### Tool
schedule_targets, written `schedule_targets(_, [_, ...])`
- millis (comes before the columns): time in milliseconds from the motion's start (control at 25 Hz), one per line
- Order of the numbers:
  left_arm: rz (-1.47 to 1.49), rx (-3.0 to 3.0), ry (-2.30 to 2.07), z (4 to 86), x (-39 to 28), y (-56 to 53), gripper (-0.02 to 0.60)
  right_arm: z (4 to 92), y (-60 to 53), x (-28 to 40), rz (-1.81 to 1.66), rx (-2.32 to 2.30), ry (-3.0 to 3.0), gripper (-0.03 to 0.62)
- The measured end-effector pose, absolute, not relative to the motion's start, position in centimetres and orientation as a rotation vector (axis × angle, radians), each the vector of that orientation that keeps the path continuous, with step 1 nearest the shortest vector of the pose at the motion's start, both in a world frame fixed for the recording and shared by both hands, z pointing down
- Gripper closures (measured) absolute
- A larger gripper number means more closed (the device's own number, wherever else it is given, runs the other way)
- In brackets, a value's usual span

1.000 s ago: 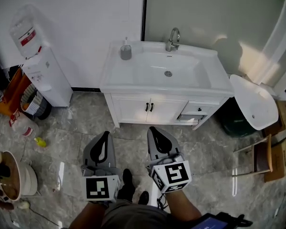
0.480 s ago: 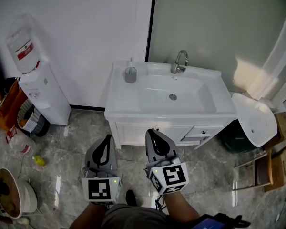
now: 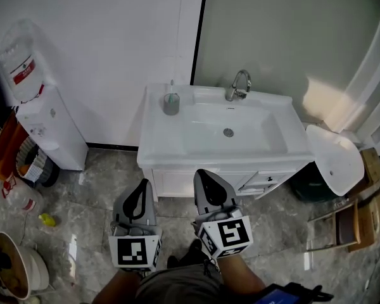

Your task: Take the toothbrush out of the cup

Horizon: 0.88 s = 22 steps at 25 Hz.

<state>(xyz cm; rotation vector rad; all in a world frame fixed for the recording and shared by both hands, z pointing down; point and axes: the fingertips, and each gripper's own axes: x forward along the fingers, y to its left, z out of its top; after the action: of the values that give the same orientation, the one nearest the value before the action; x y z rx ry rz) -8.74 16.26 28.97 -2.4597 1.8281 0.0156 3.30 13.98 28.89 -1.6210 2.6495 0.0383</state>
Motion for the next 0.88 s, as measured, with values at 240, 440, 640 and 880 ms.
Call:
schedule_targets(240, [-0.027,-2.487,1.839,30.8,-8.6,13.6,0.568,30.7,11.4,3.7,0.003,-1.65,2.654,0.579])
schedule_targets(440, [-0.055,-2.487,1.837,31.4,-8.0,10.1,0.568,31.7,8.0,4.6,-0.014,-1.665,2.65,0.579])
schedule_targets(640, [-0.103,-2.49,1.85,31.9,-7.6,5.4,0.568,31.8,3.1,4.8,-0.051,-1.647,2.647,0.579])
schedule_targets(880, [-0.15,-2.48,1.872,32.0,-7.0,-0.6,0.568,32.0,-3.6,5.1,-0.069,-1.61,2.674,0.579])
